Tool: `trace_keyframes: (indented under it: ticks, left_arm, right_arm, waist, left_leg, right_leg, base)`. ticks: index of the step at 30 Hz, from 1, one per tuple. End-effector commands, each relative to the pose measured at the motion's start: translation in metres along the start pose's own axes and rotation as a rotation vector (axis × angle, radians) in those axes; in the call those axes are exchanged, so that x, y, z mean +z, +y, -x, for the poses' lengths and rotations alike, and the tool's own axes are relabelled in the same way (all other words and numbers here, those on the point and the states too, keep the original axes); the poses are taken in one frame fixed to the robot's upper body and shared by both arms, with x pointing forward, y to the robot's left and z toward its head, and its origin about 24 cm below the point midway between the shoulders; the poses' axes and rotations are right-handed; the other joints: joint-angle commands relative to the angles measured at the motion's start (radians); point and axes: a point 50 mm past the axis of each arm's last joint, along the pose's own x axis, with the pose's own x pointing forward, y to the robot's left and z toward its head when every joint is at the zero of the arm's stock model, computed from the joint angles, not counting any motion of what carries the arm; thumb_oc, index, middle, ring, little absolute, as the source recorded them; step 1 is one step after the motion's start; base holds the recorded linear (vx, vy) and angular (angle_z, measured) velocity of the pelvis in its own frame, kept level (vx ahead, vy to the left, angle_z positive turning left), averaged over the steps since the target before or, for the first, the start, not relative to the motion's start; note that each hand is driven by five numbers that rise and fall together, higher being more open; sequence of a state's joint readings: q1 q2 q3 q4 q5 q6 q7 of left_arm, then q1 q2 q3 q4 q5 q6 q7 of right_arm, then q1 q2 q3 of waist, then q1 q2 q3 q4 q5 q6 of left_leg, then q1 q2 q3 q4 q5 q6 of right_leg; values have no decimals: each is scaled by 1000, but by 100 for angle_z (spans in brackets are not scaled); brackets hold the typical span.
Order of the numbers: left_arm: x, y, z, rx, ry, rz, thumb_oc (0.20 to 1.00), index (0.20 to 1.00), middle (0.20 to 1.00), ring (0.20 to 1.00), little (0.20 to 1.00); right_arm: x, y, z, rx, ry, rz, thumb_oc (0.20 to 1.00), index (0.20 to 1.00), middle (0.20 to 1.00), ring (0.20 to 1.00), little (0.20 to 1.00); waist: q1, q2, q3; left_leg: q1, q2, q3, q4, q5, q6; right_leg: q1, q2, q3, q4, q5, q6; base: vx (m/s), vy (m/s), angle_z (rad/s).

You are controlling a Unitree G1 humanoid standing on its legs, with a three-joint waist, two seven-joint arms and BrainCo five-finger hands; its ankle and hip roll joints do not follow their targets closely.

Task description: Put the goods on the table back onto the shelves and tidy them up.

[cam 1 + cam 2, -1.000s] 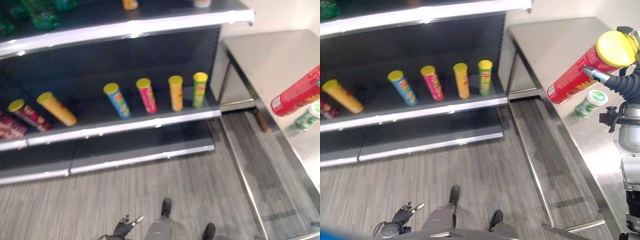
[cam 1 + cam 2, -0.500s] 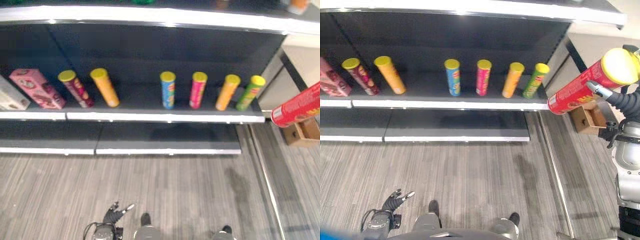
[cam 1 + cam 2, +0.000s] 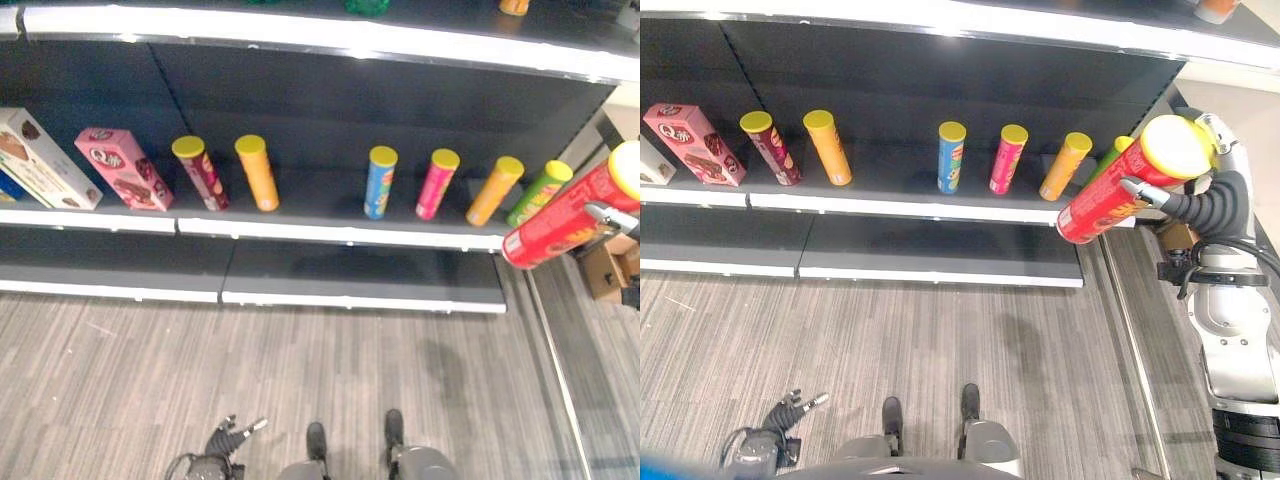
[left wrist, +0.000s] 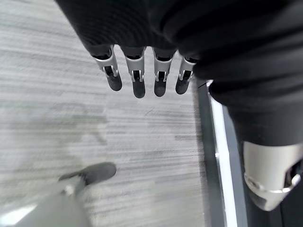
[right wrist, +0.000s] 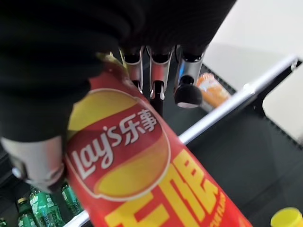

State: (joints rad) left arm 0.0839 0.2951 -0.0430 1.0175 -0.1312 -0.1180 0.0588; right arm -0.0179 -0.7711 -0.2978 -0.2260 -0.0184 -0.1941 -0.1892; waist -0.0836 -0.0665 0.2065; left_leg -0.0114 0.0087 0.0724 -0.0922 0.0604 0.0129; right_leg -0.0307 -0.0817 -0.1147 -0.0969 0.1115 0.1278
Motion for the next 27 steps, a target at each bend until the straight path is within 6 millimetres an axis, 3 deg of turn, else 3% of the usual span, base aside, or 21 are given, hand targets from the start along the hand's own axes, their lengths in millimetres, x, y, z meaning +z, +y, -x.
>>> trace_keyframes:
  ticks: [1, 10, 13, 14, 15, 16, 19, 21, 22, 23, 25, 27]
  left_arm:
    - [21, 9, -6, -3, -67, -93, 1000, 1000, 1000, 1000, 1000]
    - [29, -1, -7, -32, -95, -120, 1000, 1000, 1000, 1000, 1000]
    - [32, -2, -7, -29, -107, -100, 1000, 1000, 1000, 1000, 1000]
    - [30, -4, -6, -32, -108, -72, 1000, 1000, 1000, 1000, 1000]
    - [30, -4, -6, -32, -108, -71, 1000, 1000, 1000, 1000, 1000]
    - [27, -4, -4, -23, -100, -36, 1000, 1000, 1000, 1000, 1000]
    - [22, -5, -3, -13, -83, 9, 1000, 1000, 1000, 1000, 1000]
    - [14, -5, -1, -4, -58, 67, 1000, 1000, 1000, 1000, 1000]
    - [7, -4, 1, 5, -39, 72, 1000, 1000, 1000, 1000, 1000]
    - [6, -4, 1, 6, -39, 74, 1000, 1000, 1000, 1000, 1000]
    - [0, -3, 2, 14, -21, 82, 1000, 1000, 1000, 1000, 1000]
    - [0, -3, 2, 14, -21, 82, 1000, 1000, 1000, 1000, 1000]
  right_arm:
    - [33, -13, -20, -21, -193, -21, 200, 200, 200, 200, 200]
    - [42, 21, -21, 178, -227, -117, 200, 200, 200, 200, 200]
    - [44, 34, -22, 255, -235, -150, 200, 200, 200, 200, 200]
    - [46, 41, -24, 295, -240, -168, 200, 200, 200, 200, 200]
    - [46, 41, -24, 296, -241, -169, 200, 200, 200, 200, 200]
    - [50, 48, -28, 330, -256, -179, 200, 200, 200, 200, 200]
    - [47, 55, -30, 349, -234, -190, 200, 200, 200, 200, 200]
    - [44, 59, -32, 371, -217, -176, 200, 200, 200, 200, 200]
    - [44, 63, -35, 385, -218, -169, 200, 200, 200, 200, 200]
    - [45, 63, -36, 387, -220, -170, 200, 200, 200, 200, 200]
    - [45, 67, -38, 392, -220, -178, 200, 200, 200, 200, 200]
    - [45, 67, -38, 392, -220, -178, 200, 200, 200, 200, 200]
  waist:
    - [3, -12, 12]
    - [8, -14, 1]
    - [15, -23, 4]
    - [35, -25, 14]
    - [32, -22, 15]
    - [71, -26, 53]
    - [79, -31, 64]
    - [94, -32, 59]
    - [108, -33, 44]
    - [111, -37, 48]
    - [131, -17, 32]
    - [132, -18, 34]
  left_leg:
    - [51, -42, -15, 21, -124, -38]
    - [51, -38, -11, 101, -185, -52]
    - [34, -16, -1, 250, -252, -87]
    - [-4, 1, 4, 411, -215, -113]
    - [-10, 5, 2, 425, -221, -114]
    - [-112, 8, -31, 667, -133, -156]
    - [-192, 24, -33, 773, -105, -156]
    - [-207, 69, -27, 673, -108, -141]
    - [-188, 104, -40, 501, -129, -133]
    - [-173, 101, -33, 486, -125, -133]
    - [-159, 147, -87, 221, -37, -147]
    - [-155, 147, -86, 217, -35, -147]
  right_leg:
    - [-107, 47, -21, 71, -94, 32]
    - [-44, 37, -44, 52, -104, 6]
    - [-4, 30, -72, 58, -134, -14]
    - [41, 35, -78, 54, -159, -34]
    - [42, 38, -80, 54, -159, -35]
    - [87, 44, -76, 48, -174, -64]
    - [113, 42, -90, 31, -186, -72]
    - [135, 30, -93, 21, -197, -62]
    - [139, 24, -87, 18, -209, -49]
    - [144, 20, -82, 17, -210, -48]
    - [153, 31, -70, 15, -236, -41]
    - [154, 30, -70, 15, -236, -41]
  base:
    - [80, 24, 21]
    - [95, -61, 15]
    - [169, -150, 22]
    - [157, -142, 26]
    - [160, -201, 56]
    - [76, -151, 61]
    - [80, -78, 37]
    - [253, 7, 23]
    - [253, 38, -5]
    - [297, 88, -7]
    - [204, 94, -4]
    - [43, 22, -5]
